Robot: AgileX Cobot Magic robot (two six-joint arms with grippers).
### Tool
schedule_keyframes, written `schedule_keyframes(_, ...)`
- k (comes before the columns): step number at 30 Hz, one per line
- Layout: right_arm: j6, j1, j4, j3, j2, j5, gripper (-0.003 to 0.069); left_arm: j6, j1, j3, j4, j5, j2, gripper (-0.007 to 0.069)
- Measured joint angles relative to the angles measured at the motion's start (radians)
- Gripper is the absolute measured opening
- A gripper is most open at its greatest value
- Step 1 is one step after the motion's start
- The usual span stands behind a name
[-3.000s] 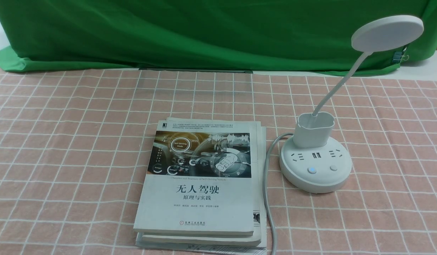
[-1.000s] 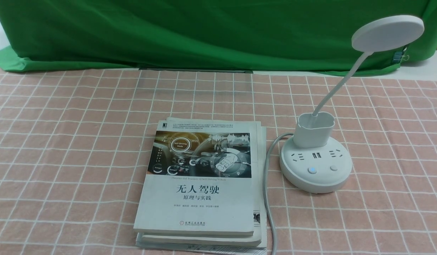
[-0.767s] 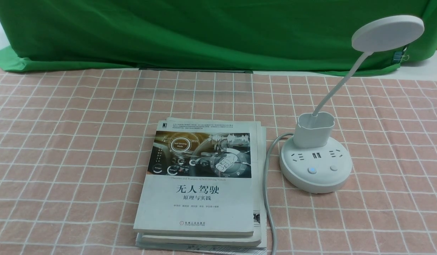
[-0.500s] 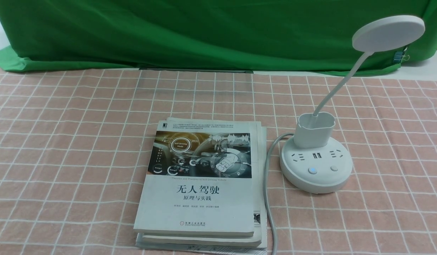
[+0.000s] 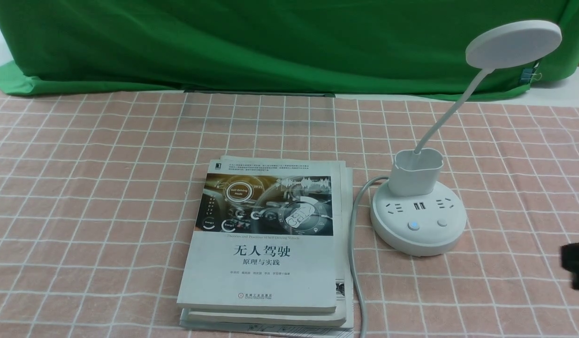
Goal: Turn on the table lamp on the pink coffee tablecloth with your hand.
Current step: 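Press the button on the base of the white desk lamp with the right gripper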
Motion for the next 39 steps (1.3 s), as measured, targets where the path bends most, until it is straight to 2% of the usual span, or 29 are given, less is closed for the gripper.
schedule_keyframes(2,-0.034,0.0,0.003,-0.051,0.151,0.003,0.0048,0.0,0.0,0.0,0.0,0.0,0.0,0.0019)
schedule_keyframes(7,-0.06,0.002,0.039,-0.096,0.309,-0.007,0.0048,0.0,0.0,0.0,0.0,0.0,0.0,0.0019)
schedule_keyframes(14,-0.092,0.109,0.058,-0.184,0.52,-0.115,0.0036,0.0,0.0,0.0,0.0,0.0,0.0,0.0019)
schedule_keyframes(21,-0.107,0.12,0.043,-0.328,0.721,-0.143,0.0031,-0.001,0.0,0.0,0.0,0.0,0.0,0.0019)
schedule_keyframes(32,-0.111,0.116,0.021,-0.419,0.84,-0.168,0.0031,-0.001,0.0,0.0,0.0,0.0,0.0,0.0019)
schedule_keyframes(39,-0.114,0.079,0.018,-0.424,0.843,-0.15,0.0031,-0.001,0.0,0.0,0.0,0.0,0.0,0.0019)
